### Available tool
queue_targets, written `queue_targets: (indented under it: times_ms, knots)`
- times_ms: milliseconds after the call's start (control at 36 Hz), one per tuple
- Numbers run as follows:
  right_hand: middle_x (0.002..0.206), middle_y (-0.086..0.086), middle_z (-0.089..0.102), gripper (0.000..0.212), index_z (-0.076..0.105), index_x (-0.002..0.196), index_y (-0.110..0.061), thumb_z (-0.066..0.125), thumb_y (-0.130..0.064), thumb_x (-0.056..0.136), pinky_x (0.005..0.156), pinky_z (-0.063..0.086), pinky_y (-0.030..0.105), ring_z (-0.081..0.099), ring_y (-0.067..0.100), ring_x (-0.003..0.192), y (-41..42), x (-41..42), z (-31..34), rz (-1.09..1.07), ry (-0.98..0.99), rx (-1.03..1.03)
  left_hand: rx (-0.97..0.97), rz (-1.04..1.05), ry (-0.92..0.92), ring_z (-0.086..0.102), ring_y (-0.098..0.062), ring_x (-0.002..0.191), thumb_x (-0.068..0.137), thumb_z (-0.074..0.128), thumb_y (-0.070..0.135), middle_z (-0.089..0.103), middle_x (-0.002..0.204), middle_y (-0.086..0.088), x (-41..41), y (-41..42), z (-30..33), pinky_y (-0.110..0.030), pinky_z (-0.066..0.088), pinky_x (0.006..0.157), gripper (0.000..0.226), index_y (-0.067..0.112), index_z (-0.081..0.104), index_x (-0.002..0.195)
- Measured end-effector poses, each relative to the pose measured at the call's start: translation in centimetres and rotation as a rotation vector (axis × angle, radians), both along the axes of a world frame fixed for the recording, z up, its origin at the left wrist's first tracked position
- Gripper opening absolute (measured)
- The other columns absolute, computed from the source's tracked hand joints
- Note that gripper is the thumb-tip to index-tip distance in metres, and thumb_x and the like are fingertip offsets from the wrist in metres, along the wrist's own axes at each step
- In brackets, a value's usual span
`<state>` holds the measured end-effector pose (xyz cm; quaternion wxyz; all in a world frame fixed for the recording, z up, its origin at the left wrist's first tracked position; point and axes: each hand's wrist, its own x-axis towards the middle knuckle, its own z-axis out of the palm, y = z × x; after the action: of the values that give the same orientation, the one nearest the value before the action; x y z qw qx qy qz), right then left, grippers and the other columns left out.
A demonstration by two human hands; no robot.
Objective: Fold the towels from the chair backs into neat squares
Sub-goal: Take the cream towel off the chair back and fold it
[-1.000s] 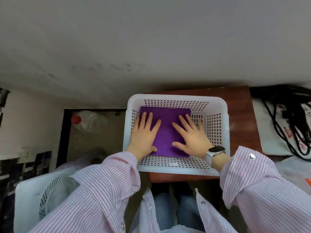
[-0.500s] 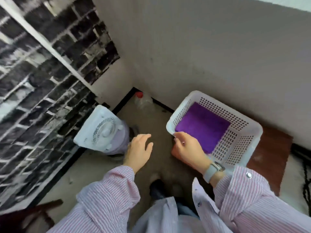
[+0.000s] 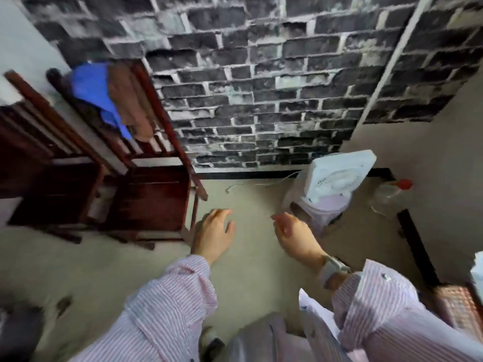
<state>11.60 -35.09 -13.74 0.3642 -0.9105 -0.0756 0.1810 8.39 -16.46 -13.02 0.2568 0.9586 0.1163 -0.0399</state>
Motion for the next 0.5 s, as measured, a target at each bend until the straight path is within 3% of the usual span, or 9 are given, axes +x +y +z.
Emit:
queue_targets:
  times_ms: [111, 194, 306, 417, 500]
  knots:
    - [0.113, 0.009, 0.065, 0.029, 0.058, 0.118, -0.015, 0.045, -0.015, 0.092, 0.083, 0.041, 0.026, 0.061, 0.027, 0.098, 11.7, -2.5, -0.5, 0.133, -0.002, -0.023, -0.027, 0.141, 0.005, 0.054, -0.03, 0.11, 0.09, 0.049, 0.024, 0.06, 0.117, -0.01, -5.3, 10.5, -0.5, -0.035, 0.043, 0.092, 0.031, 0.011, 0.059, 0.115]
    - [0.118, 0.009, 0.062, 0.029, 0.058, 0.118, -0.013, 0.043, -0.014, 0.092, 0.084, 0.041, 0.026, 0.06, 0.027, 0.1, 20.2, -4.6, -0.7, 0.245, -0.004, -0.021, -0.016, 0.226, 0.013, 0.057, -0.03, 0.104, 0.083, 0.042, 0.031, 0.063, 0.109, -0.011, -9.1, 17.9, -0.7, -0.037, 0.045, 0.085, 0.036, 0.013, 0.062, 0.106]
    - [0.12, 0.008, 0.062, 0.03, 0.058, 0.118, -0.015, 0.042, -0.019, 0.093, 0.088, 0.044, 0.032, 0.059, 0.029, 0.105, 29.5, -6.6, 0.0, 0.378, -0.037, -0.058, 0.035, 0.304, 0.046, 0.052, -0.026, 0.111, 0.09, 0.047, 0.024, 0.059, 0.12, -0.005, -12.7, 26.7, -0.5, -0.037, 0.042, 0.093, 0.03, 0.017, 0.056, 0.118]
    - [0.123, 0.006, 0.06, 0.031, 0.057, 0.12, -0.017, 0.04, -0.02, 0.094, 0.091, 0.044, 0.032, 0.058, 0.027, 0.108, 37.0, -6.9, 0.3, 0.5, -0.059, -0.102, 0.06, 0.391, 0.02, 0.052, -0.028, 0.11, 0.092, 0.046, 0.023, 0.059, 0.12, -0.009, -14.5, 33.9, -0.2, -0.036, 0.04, 0.092, 0.031, 0.013, 0.055, 0.119]
    - [0.121, 0.005, 0.061, 0.029, 0.059, 0.117, -0.017, 0.042, -0.019, 0.093, 0.093, 0.046, 0.032, 0.059, 0.025, 0.106, 42.2, -6.1, 0.1, 0.56, -0.068, -0.12, 0.044, 0.44, 0.0, 0.051, -0.026, 0.113, 0.09, 0.04, 0.031, 0.058, 0.123, -0.007, -14.8, 38.3, 0.5, -0.033, 0.037, 0.093, 0.038, 0.015, 0.055, 0.121]
